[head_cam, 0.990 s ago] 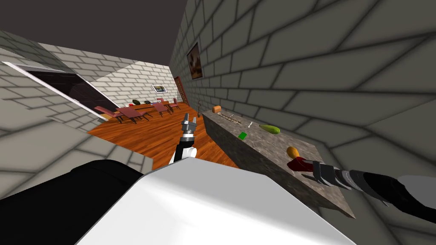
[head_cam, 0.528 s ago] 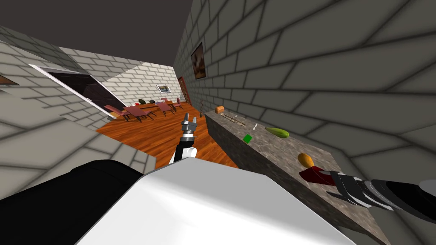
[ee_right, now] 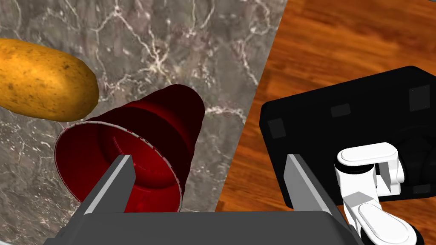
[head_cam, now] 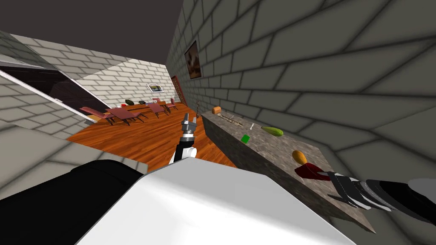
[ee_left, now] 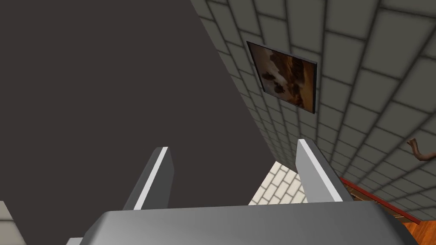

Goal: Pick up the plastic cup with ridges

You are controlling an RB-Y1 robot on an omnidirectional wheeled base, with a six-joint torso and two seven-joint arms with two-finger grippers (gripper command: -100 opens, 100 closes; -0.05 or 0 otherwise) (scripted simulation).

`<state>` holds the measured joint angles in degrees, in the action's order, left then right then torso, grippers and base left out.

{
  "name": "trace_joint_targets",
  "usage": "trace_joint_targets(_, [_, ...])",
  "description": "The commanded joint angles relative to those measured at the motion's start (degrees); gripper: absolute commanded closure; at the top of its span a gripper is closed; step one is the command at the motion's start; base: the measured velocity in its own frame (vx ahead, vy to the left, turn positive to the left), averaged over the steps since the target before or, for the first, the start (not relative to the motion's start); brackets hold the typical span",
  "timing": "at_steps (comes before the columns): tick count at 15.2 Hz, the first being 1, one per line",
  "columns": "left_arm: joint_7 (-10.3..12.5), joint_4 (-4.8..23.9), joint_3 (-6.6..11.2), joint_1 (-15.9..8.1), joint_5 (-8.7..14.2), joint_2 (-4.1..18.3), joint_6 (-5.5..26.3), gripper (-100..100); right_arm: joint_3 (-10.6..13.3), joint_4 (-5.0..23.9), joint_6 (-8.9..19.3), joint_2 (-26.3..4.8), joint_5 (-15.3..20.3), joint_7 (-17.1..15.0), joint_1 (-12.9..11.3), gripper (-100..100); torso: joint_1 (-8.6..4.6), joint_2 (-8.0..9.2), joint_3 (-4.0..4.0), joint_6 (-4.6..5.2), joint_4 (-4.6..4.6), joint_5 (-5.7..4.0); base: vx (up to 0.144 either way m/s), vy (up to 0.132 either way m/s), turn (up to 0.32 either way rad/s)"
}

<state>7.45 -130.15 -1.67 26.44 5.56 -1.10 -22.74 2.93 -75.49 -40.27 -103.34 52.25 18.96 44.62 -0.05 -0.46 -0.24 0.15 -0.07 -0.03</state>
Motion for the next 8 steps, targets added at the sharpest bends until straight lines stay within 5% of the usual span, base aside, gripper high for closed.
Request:
trace_joint_targets(1, [0.0,0.0,0.00,0.0,0.0,0.0,0.0,0,-0.2,-1.9,0.9,-0.3,1.0,0.0,0.2,-100,0.00,0.00,0.00,0.00,0.00,0.00,0.213,-0.034,-0.331])
trace_joint_targets(4, [0.0,0.0,0.00,0.0,0.0,0.0,0.0,0,-0.7,-5.2,2.6,-0.7,2.7,0.4,0.9,-100,-0.13,-0.41,-0.26,-0.07,-0.11,-0.03,0.224,-0.038,-0.310])
trace_joint_targets(8, [0.0,0.0,-0.01,0.0,0.0,0.0,0.0,0,-1.3,-8.5,4.2,-1.1,4.3,0.7,1.6,-100,-0.07,-0.03,-0.07,-0.17,-0.06,-0.01,0.114,-0.008,-0.174])
